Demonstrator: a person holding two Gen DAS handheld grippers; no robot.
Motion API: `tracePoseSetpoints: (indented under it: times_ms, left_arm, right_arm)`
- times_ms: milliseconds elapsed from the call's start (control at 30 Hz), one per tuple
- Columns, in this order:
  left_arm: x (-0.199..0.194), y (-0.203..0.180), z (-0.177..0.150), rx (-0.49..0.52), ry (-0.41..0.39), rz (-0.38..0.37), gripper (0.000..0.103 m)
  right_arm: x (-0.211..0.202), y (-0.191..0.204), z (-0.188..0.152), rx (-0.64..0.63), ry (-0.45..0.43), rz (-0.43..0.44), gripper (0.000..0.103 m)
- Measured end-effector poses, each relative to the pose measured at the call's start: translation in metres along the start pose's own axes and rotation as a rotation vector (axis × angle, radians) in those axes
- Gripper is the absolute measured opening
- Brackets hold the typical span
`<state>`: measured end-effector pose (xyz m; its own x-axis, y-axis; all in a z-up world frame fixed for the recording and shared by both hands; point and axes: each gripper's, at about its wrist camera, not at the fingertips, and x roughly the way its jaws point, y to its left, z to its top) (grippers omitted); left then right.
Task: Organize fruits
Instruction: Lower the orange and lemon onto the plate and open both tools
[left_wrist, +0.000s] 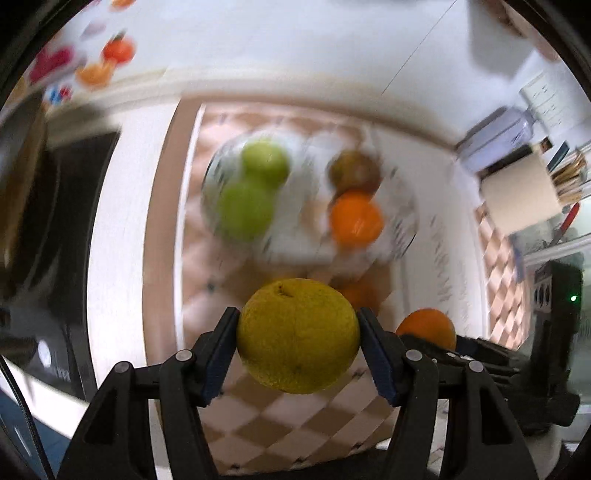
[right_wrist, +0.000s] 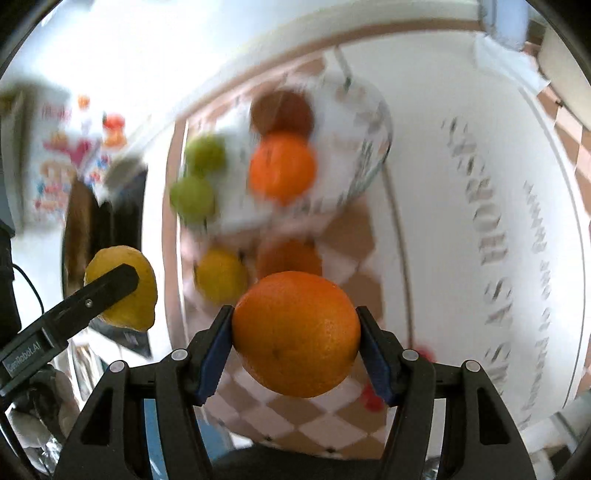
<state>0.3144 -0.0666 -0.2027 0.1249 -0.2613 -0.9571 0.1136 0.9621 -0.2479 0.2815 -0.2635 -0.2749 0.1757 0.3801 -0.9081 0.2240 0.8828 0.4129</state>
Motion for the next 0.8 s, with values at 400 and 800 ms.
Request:
tracePoseSetpoints:
  times_ms: [400,800]
  left_arm:
    - [0.070,-0.017,0.115,0.142,0.068,0.184,0.062]
    - [0.116,-0.012,0.135,0.090,0.203,0.140,0.062]
  right_arm:
    - [0.024,-0.029,0.132,0.077,-0.021,-0.069,0.067]
    - [0.060,-0.041,0.157,0.107,0.064,-0.058,0.068]
